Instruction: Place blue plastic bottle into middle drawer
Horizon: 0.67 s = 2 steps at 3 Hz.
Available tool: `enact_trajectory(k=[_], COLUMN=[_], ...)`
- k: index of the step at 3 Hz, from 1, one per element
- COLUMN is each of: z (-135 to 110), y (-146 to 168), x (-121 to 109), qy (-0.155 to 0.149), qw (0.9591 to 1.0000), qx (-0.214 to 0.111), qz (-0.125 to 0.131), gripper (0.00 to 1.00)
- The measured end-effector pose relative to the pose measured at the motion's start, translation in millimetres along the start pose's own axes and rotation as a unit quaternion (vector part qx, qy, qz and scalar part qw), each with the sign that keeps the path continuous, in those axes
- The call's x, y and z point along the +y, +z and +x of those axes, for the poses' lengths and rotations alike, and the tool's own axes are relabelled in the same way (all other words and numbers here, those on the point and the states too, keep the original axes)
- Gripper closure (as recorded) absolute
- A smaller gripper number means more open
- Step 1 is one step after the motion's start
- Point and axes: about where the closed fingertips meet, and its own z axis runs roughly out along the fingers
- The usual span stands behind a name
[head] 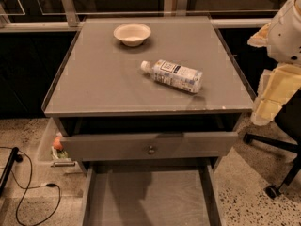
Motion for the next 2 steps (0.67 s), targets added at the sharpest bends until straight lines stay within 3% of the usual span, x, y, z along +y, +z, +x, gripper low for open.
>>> enact_trajectory(k=[2], z=[-3.2], y=[2.5], x=[-1.9], qy=[0.0], qw=[0.9999], qx=[-0.01], qz=[0.006], gripper=[0.0])
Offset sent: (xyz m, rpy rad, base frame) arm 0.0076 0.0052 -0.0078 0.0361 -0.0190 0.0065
